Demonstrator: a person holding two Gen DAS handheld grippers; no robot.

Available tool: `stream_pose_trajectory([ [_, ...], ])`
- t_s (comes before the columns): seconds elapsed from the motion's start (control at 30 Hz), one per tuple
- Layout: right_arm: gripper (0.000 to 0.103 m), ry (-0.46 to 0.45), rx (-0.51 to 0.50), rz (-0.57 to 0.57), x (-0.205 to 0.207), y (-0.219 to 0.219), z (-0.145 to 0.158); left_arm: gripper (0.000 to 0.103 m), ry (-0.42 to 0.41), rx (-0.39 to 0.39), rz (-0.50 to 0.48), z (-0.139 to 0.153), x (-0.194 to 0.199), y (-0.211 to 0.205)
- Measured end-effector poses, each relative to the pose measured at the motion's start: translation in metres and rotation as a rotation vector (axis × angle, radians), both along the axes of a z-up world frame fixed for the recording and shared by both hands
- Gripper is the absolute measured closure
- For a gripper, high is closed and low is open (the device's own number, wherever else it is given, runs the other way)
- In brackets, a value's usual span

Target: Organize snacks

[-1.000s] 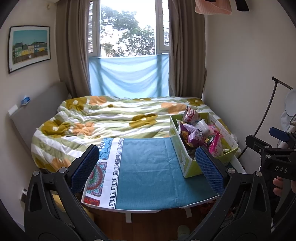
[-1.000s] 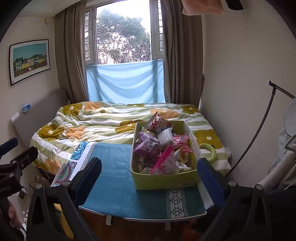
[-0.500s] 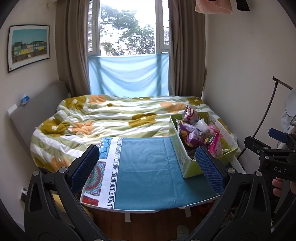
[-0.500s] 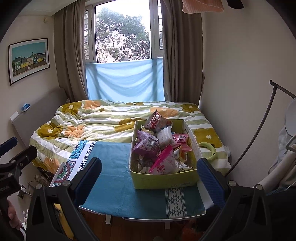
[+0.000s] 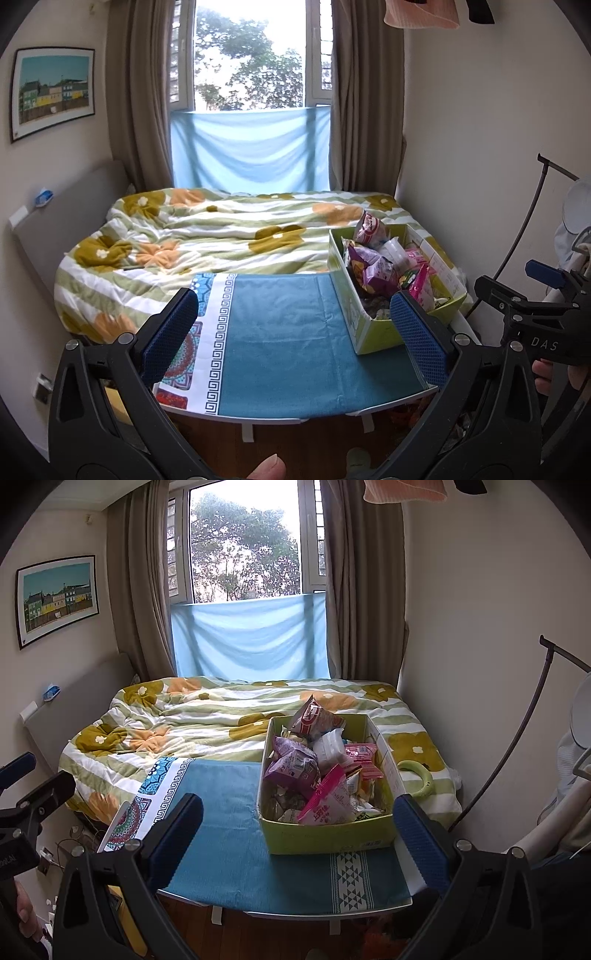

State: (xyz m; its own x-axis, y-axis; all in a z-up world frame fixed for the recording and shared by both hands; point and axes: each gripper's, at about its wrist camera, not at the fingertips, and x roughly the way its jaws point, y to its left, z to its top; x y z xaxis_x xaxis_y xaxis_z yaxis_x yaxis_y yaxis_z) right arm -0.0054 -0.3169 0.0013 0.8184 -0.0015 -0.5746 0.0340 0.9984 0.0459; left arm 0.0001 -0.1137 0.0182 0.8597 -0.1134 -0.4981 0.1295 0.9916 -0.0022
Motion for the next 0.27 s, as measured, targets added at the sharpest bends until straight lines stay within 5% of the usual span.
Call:
stream_pose_trajectory([
  [0.27, 0.001, 0.007, 0.01, -0.006, -0.0023, -0.0023, -0.0047, 0.0, -0.029, 0.009, -0.008, 0.0027, -0.0023, -0.0077],
])
